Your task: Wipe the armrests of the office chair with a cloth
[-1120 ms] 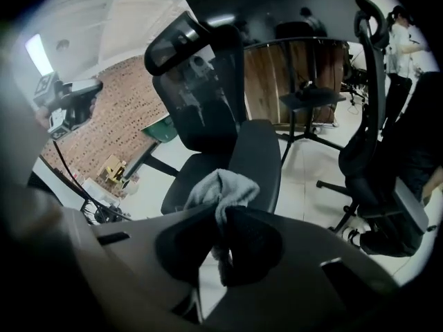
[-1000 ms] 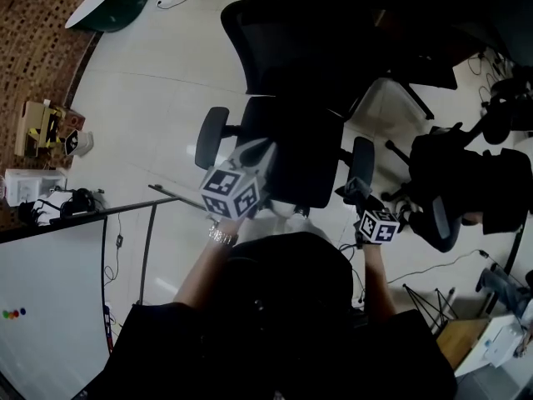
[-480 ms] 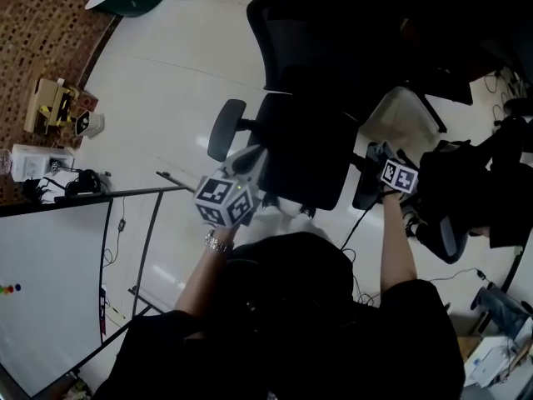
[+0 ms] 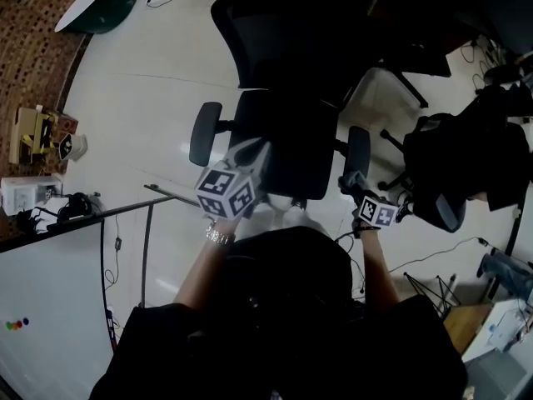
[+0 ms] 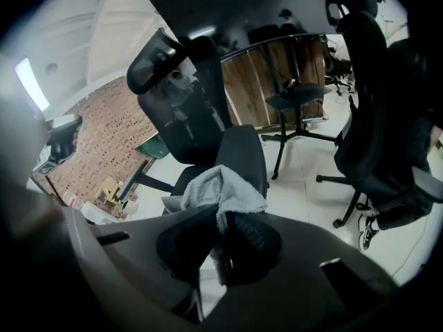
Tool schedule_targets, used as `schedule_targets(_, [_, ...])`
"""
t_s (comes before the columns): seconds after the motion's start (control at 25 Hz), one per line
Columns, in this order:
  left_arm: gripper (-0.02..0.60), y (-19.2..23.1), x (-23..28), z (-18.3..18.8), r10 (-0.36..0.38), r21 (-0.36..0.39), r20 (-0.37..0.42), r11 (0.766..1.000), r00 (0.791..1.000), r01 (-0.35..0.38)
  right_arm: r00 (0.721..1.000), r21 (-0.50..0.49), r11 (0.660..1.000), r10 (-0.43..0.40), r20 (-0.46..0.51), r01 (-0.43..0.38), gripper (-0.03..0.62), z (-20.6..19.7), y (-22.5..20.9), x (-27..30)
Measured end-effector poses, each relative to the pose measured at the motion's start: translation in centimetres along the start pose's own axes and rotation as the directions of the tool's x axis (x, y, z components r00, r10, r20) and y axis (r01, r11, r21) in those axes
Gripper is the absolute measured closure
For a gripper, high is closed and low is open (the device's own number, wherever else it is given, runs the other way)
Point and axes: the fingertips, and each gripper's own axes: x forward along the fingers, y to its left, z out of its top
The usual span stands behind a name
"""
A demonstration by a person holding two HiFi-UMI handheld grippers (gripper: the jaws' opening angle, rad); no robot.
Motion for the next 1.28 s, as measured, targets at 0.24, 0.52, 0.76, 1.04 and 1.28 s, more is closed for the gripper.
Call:
schedule_targets(0.24, [0.569,-1.9,0.7,0.3,-0.073,0.010,0.008,0.997,0.997,0.073,0.995,0.076,0.993,0.090,0.038,-0.093,0.579,-0.7,2.7,-2.7])
schedule_targets(0.52, [0.569,-0.4,-1.0,0.5,-0.022,0.007,0.015,1.000,1.000,0.022,0.965,0.085,0.985,0.124,0.231,-0.147,0.582,15.7,-0.5,0.5])
schedule_targets(0.76, [0.569,0.7,-2.7,0.7,0.026,0.001,0.033,1.000,0.999,-0.026,0.998,0.071,0.997,-0.039,0.050,0.035,0.580,16.9,-5.8,5.9])
schedule_targets(1.04, [0.569,2.0,-2.9,0.2,0.042,-0.027,0.027,0.999,0.999,-0.041,0.994,0.133,0.990,-0.063,0.089,0.050,0.580,12.1,-6.2,3.2])
schedule_targets(1.28, [0.569,-0.2,-0.5,-0.4,-0.059,-0.017,-0.011,0.998,0.998,0.058,0.996,0.176,0.984,-0.018,0.085,0.003,0.579,6.1,-4.7,0.8])
